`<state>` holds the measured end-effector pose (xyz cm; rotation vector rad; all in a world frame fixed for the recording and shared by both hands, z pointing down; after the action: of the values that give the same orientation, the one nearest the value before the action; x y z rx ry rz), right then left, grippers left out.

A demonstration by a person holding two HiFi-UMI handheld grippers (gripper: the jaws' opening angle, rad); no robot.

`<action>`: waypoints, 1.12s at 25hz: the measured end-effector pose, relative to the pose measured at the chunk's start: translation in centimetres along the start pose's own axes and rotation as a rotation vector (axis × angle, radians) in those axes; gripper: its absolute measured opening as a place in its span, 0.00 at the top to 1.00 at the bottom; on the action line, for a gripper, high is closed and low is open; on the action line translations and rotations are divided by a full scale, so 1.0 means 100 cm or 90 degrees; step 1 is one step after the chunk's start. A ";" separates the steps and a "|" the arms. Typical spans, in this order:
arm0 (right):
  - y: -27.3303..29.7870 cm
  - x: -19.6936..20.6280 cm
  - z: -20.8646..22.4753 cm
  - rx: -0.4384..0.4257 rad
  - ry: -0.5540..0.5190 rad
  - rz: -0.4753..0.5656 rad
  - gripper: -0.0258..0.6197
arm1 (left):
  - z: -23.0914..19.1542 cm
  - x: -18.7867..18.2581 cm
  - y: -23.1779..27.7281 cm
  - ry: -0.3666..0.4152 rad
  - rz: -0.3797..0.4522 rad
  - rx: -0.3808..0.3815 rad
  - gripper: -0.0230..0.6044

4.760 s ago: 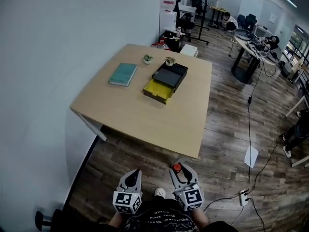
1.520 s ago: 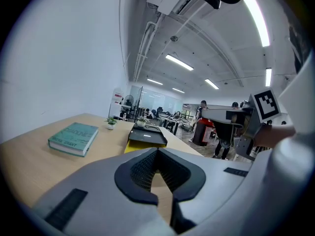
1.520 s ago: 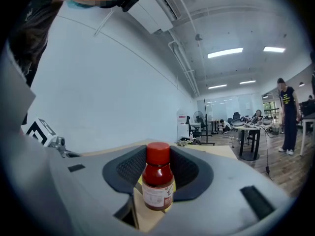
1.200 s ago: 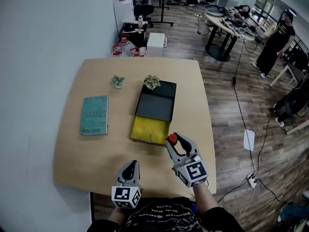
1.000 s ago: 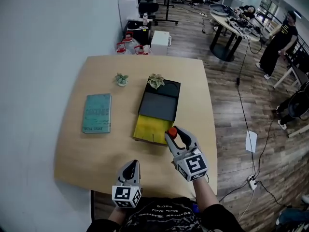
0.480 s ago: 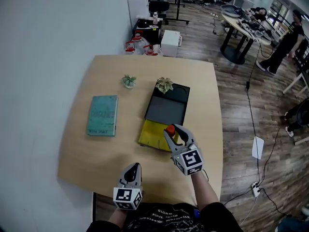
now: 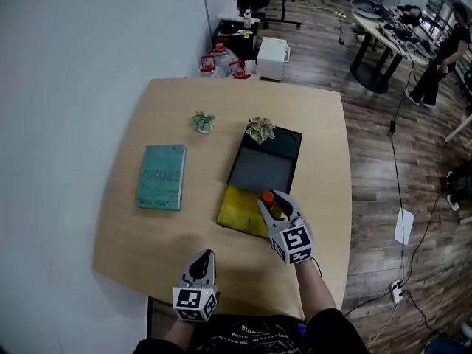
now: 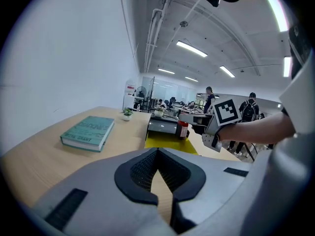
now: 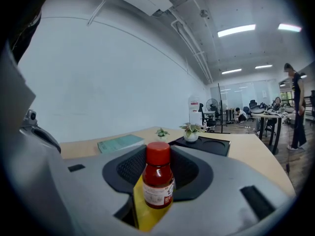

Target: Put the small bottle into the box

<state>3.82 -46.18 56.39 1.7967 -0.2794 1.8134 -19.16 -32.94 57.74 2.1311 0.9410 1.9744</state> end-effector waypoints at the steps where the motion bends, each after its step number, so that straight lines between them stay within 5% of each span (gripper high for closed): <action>1: 0.002 0.004 0.001 -0.003 -0.001 -0.006 0.72 | -0.001 0.002 0.002 0.000 -0.003 0.000 0.96; 28: 0.018 0.049 0.020 -0.017 -0.027 -0.059 0.72 | -0.006 0.007 0.008 0.000 -0.020 -0.067 0.96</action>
<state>4.91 -47.47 61.74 1.8018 -0.2322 1.7010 -19.49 -33.44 58.83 2.0478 0.8462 1.9631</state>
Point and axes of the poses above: the fingertips, and each gripper's own axes: y forward along the fingers, z to its right, x out of its underside, the point moved 7 cm from there along -y, backward along the fingers, and after that the axes turned 3 degrees about -x, right-handed, at the moved point
